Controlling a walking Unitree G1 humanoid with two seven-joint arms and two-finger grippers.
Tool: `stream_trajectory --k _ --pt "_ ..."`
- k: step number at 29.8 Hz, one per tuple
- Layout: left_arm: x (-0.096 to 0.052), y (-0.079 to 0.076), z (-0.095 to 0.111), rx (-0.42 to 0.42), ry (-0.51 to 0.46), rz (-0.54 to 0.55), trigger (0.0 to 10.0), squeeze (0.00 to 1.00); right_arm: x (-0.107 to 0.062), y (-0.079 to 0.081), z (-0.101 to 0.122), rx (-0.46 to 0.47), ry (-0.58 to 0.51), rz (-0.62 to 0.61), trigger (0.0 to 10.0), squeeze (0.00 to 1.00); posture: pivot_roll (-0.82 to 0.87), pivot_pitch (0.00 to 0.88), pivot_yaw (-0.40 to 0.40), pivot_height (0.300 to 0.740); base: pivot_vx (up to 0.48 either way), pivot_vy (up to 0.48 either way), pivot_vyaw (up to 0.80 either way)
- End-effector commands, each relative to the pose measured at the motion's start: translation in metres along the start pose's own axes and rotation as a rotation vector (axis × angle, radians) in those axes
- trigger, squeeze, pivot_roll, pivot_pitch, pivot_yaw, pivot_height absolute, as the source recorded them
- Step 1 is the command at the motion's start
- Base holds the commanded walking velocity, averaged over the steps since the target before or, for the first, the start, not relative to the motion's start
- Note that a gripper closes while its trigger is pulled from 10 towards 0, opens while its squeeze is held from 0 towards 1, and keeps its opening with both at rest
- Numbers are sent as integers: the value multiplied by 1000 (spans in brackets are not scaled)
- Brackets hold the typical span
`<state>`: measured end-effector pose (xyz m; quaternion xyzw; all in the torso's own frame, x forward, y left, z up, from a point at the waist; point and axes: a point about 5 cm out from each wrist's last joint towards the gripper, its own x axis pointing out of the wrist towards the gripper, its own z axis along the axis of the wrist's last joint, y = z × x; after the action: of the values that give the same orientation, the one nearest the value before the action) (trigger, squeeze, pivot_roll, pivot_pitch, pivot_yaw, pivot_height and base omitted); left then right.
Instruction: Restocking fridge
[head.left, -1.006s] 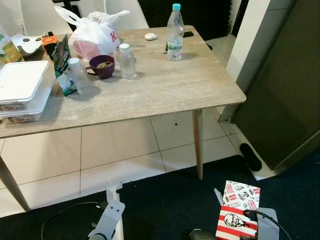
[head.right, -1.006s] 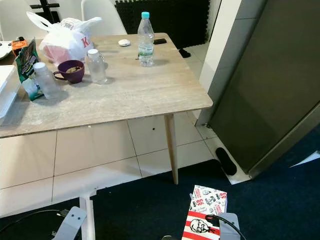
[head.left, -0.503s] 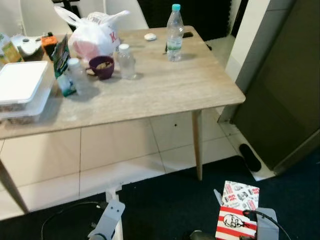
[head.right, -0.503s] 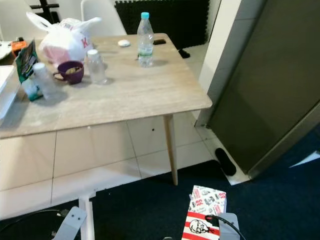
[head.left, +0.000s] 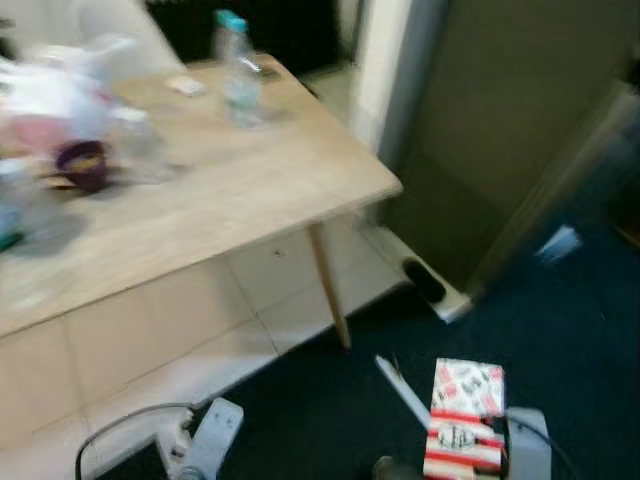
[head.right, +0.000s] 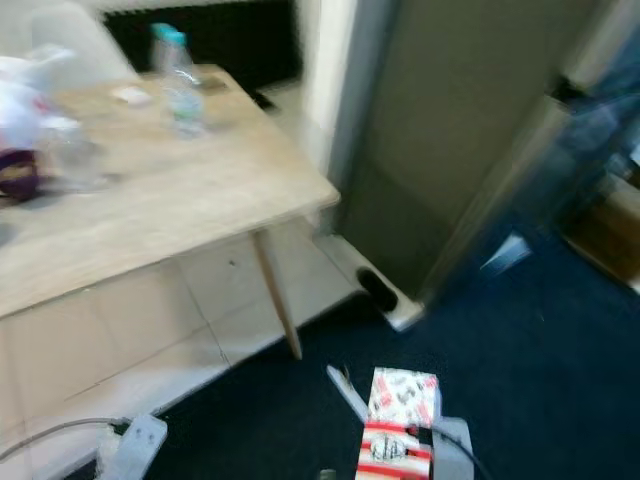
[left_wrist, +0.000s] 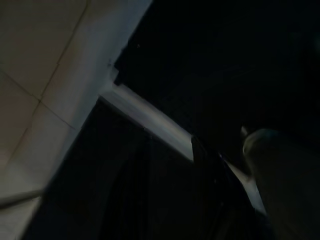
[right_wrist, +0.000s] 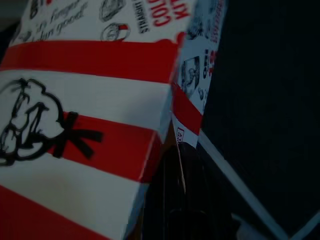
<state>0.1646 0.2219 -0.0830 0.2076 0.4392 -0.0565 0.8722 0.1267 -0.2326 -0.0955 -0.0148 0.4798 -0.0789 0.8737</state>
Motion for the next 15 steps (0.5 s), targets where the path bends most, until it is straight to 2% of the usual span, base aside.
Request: stream_trajectory --k 1,15 --pt "-2 -3 -8 6 28 -8 10000 0 0 1 -2 5 9 8 10000 0 -35 69 -24 740 0 0 -744" --pt "-2 -3 -9 5 33 -8 10000 0 -1 2 -3 6 12 8 10000 0 -35 72 -24 740 0 0 -743"
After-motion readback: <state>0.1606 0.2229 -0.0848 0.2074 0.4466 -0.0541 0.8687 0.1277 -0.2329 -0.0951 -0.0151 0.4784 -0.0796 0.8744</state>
